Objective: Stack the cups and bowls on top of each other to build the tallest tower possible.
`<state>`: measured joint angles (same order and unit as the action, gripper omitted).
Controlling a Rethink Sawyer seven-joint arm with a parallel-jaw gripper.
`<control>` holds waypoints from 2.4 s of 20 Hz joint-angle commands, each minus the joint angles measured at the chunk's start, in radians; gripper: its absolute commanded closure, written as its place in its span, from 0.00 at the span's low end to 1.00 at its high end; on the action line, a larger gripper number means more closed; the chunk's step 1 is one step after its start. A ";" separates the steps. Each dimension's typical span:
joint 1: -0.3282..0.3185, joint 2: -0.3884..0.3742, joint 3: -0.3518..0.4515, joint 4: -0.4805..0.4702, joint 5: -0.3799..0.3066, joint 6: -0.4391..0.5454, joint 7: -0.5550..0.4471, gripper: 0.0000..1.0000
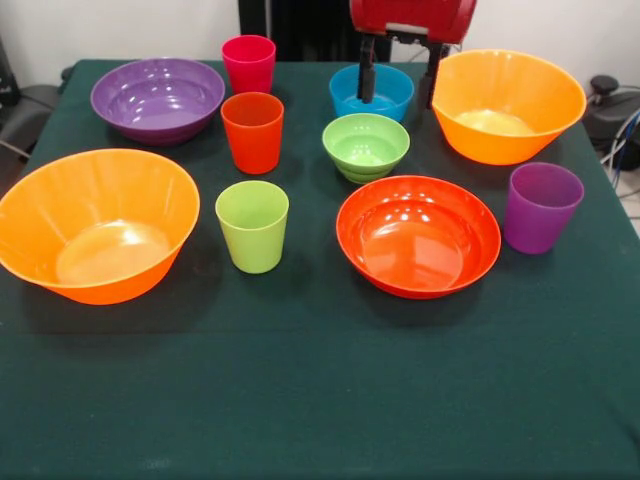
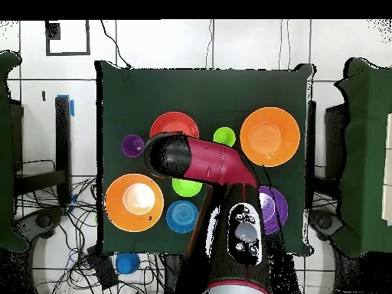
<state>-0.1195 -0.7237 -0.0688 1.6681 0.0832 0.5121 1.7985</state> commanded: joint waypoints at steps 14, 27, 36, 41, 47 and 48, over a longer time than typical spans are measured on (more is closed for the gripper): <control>-0.021 0.019 -0.018 -0.009 0.017 0.007 0.176 0.00; -0.058 0.010 -0.009 0.084 -0.006 -0.063 0.147 0.00; -0.056 0.011 -0.020 0.093 -0.010 -0.080 0.152 0.00; -0.047 0.009 -0.030 0.089 -0.012 -0.073 0.154 0.00; -0.048 0.004 -0.036 0.090 -0.016 -0.070 0.150 0.00; -0.058 -0.003 -0.033 0.098 -0.018 -0.070 0.141 0.00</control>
<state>-0.1756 -0.7161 -0.1366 1.7107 0.0954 0.4678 1.8285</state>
